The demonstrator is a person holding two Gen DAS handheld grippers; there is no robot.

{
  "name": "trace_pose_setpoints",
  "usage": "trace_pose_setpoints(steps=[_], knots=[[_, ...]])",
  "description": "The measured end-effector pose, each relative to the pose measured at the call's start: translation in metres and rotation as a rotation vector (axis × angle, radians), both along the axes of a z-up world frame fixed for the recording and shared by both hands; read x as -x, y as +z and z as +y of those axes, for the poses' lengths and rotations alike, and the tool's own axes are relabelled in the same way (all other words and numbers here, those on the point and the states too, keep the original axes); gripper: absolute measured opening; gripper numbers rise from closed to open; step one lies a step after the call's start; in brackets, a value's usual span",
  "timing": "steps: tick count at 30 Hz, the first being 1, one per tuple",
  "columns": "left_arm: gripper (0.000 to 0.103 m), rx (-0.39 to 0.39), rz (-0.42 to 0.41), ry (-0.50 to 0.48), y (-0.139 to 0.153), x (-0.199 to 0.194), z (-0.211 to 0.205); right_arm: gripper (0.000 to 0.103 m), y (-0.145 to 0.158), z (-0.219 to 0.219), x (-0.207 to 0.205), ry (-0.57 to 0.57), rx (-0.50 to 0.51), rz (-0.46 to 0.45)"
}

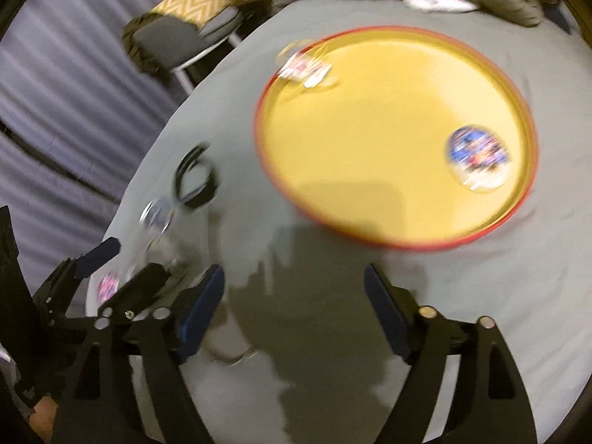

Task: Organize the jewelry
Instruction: 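Move the right tool to the Mickey badge while the left tool approaches the card tag with yellow string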

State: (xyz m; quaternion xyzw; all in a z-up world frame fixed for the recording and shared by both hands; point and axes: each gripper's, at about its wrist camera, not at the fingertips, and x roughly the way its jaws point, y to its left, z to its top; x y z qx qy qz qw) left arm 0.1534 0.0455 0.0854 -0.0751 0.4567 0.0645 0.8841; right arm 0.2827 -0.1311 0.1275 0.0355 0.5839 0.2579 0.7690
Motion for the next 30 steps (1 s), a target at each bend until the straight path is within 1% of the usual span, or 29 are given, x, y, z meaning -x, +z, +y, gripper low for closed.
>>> trace_pose_setpoints(steps=[6, 12, 17, 21, 26, 30], knots=[[0.096, -0.027, -0.031, -0.064, -0.002, -0.065, -0.006, 0.076, -0.004, -0.032, -0.046, -0.096, 0.055, -0.048], [0.096, -0.045, -0.055, -0.104, -0.008, -0.131, -0.007, 0.076, -0.018, -0.046, -0.087, -0.132, 0.119, -0.072], [0.096, -0.071, -0.058, -0.148, -0.015, -0.179, -0.004, 0.076, -0.03, -0.051, -0.103, -0.134, 0.155, -0.077], [0.096, -0.018, -0.041, -0.133, -0.025, -0.214, 0.008, 0.076, -0.039, -0.052, -0.112, -0.131, 0.171, -0.063], [0.096, 0.006, -0.016, -0.135, -0.036, -0.25, 0.017, 0.076, -0.051, -0.051, -0.117, -0.116, 0.205, -0.056], [0.096, -0.01, 0.017, -0.177, -0.047, -0.274, 0.014, 0.076, -0.059, -0.052, -0.121, -0.112, 0.227, -0.042]])
